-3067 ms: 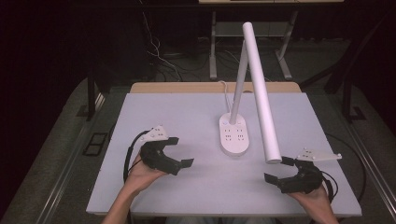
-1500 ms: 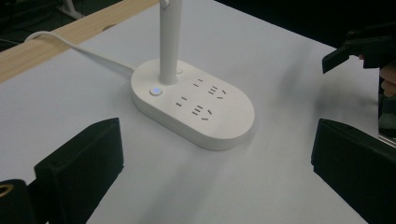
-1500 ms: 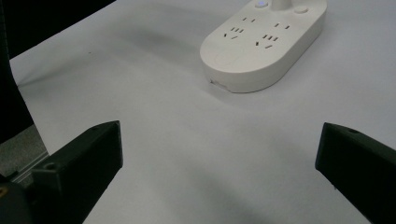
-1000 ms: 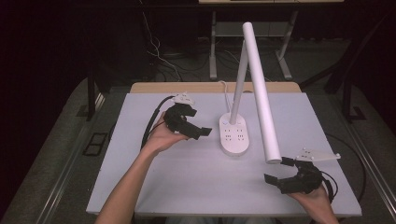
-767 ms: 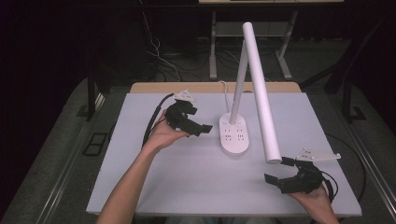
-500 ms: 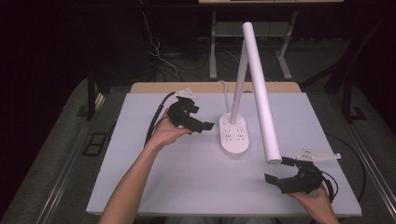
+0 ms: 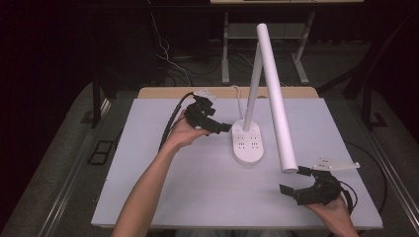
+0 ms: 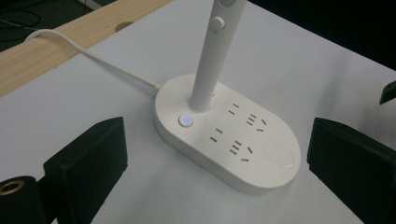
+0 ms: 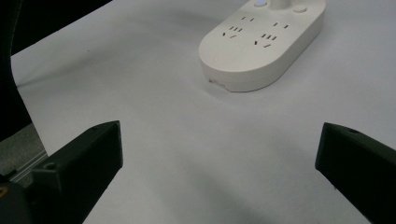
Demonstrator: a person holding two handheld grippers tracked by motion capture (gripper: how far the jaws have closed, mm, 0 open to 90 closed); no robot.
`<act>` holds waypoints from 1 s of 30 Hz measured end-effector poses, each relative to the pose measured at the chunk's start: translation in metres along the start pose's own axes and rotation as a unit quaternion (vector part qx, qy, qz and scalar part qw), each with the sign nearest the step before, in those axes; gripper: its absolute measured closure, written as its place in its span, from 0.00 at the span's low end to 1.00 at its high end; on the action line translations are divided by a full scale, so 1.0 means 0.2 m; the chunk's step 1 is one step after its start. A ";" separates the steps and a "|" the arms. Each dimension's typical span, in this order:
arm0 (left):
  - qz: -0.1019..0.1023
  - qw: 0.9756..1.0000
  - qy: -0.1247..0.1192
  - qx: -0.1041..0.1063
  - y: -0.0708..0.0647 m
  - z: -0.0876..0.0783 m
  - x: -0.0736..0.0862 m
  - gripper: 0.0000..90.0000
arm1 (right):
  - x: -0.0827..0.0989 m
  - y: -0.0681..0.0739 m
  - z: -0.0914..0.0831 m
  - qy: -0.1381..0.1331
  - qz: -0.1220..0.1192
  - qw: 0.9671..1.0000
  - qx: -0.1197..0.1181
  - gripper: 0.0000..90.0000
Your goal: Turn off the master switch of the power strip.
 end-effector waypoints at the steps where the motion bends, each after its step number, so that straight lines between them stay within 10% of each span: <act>1: -0.001 1.000 -0.002 -0.002 0.00 0.01 -0.01 0.05 | 0.00 0.00 0.00 0.001 0.000 1.000 0.000 0.00; 30: -0.045 0.999 -0.003 0.009 0.08 0.27 0.04 0.14 | 0.01 0.00 0.01 0.004 -0.005 1.000 0.001 0.00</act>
Point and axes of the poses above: each handheld gripper's, and its own axes: z roughly forward along the jaws, x roughly out of its underside, y roughly to its left, the point moved 7 cm from there along z, roughly forward along the jaws, and after that the axes turned 3 degrees about z, right-handed, at the moved point
